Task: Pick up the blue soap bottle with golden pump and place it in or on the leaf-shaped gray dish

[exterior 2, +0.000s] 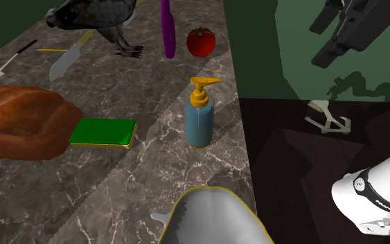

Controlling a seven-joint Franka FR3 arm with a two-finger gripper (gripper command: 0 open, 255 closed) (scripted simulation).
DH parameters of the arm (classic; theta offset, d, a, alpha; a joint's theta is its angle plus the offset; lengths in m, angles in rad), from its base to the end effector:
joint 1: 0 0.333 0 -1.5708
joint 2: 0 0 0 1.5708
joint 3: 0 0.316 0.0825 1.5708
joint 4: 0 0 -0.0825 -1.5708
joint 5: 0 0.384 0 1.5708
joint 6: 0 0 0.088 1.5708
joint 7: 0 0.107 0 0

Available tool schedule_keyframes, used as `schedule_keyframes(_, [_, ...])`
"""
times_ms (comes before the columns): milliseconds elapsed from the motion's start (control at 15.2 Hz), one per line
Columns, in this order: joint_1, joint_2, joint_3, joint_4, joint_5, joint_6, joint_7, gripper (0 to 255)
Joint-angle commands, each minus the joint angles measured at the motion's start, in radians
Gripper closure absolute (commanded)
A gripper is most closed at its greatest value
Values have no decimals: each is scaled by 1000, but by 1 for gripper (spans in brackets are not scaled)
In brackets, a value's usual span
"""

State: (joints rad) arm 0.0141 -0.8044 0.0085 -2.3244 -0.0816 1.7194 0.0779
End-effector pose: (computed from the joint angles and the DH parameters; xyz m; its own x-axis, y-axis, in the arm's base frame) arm 0.3164 0.0006 0.6264 0.9780 -0.0447 0.2037 -0.0605 -0.9956 0.0719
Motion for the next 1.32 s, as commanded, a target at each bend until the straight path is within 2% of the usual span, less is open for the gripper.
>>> schedule_keyframes(0, [0, 0, 0, 0, 0, 0, 0, 0])
schedule_keyframes(462, [19, 332, 17, 241, 75, 0, 50, 0])
schedule_keyframes(924, [35, 652, 26, 536, 145, -58, 88, 0])
schedule_keyframes(1254, [36, 645, 28, 460, 146, 10, 87, 0])
